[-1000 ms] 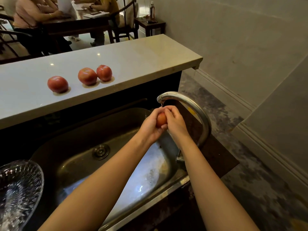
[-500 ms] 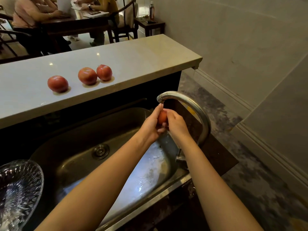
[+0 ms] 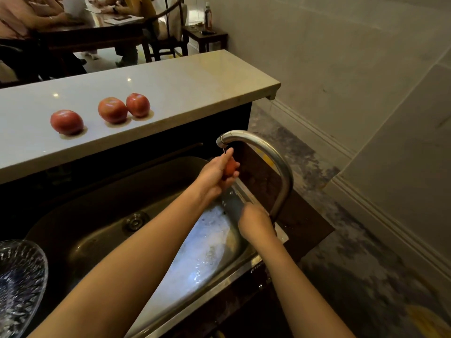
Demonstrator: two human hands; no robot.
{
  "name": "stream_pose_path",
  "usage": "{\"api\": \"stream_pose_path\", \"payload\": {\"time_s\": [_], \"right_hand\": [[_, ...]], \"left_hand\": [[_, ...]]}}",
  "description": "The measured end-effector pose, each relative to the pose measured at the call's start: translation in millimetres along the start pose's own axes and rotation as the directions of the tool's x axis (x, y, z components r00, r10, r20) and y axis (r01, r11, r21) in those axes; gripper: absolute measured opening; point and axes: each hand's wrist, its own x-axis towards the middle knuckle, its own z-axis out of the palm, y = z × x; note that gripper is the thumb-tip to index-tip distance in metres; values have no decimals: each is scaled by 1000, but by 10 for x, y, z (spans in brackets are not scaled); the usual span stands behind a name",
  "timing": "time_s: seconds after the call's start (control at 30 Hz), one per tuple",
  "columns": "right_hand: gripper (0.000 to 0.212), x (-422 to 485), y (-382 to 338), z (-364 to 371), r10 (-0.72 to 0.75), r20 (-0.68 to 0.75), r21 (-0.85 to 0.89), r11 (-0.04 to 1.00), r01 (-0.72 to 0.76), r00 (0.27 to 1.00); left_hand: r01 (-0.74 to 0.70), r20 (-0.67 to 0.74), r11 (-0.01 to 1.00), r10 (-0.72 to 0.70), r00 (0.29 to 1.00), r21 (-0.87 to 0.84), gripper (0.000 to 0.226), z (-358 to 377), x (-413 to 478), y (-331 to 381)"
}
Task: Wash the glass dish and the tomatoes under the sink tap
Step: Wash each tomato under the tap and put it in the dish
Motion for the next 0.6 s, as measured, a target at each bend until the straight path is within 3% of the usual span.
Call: {"api": "stream_pose_path", "payload": {"time_s": [0.07, 0.13, 0.2, 0.33, 0.6], "right_hand": [[24, -9, 0, 27, 38, -35, -28, 999, -39, 999], [24, -28, -10, 52, 55, -86, -61, 996, -60, 995], [25, -35, -9, 89, 50, -130, -69, 996, -59, 990], [29, -74, 6, 122, 43, -180, -46, 998, -52, 983], [24, -160, -2, 116, 40, -192, -77, 995, -55, 981]], "left_hand": [[33, -18, 998, -32, 999, 56, 45, -17, 19, -3], [53, -18, 998, -52, 998, 47, 53, -9, 20, -8], [68, -24, 997, -67, 997, 24, 50, 2, 5, -16], [106, 65, 993, -104, 992, -44, 23, 2, -63, -17], [173, 151, 978, -155, 976, -120, 46, -18, -155, 4]]}}
